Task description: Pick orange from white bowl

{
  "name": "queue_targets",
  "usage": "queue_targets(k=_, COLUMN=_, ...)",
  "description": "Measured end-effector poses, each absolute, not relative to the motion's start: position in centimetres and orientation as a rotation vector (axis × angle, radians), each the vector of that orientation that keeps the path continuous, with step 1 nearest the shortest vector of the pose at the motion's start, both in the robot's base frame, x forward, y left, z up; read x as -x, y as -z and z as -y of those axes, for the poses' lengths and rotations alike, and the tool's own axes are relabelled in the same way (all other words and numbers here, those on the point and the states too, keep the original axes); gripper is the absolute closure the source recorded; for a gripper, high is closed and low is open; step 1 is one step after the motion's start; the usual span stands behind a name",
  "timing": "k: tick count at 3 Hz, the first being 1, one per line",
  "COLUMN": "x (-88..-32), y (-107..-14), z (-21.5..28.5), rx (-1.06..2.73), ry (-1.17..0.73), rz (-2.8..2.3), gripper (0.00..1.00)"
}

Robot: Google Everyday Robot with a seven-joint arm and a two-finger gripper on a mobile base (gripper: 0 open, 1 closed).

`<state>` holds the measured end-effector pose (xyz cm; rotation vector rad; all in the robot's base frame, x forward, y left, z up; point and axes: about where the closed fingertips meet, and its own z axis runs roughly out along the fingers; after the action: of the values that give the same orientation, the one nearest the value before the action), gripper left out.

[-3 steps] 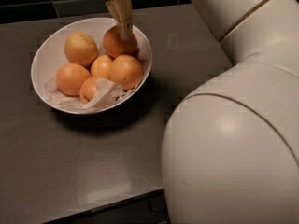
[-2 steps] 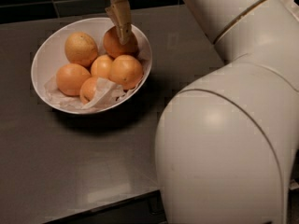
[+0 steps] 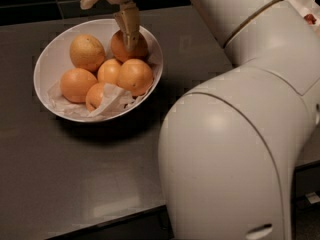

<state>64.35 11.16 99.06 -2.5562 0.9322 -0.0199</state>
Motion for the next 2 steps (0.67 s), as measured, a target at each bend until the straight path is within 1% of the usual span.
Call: queue_targets(k=2, x=-63.32, y=-99.74, z=-10.82, rx=2.57, ry=0.004, rz=-0.968, gripper=0.12)
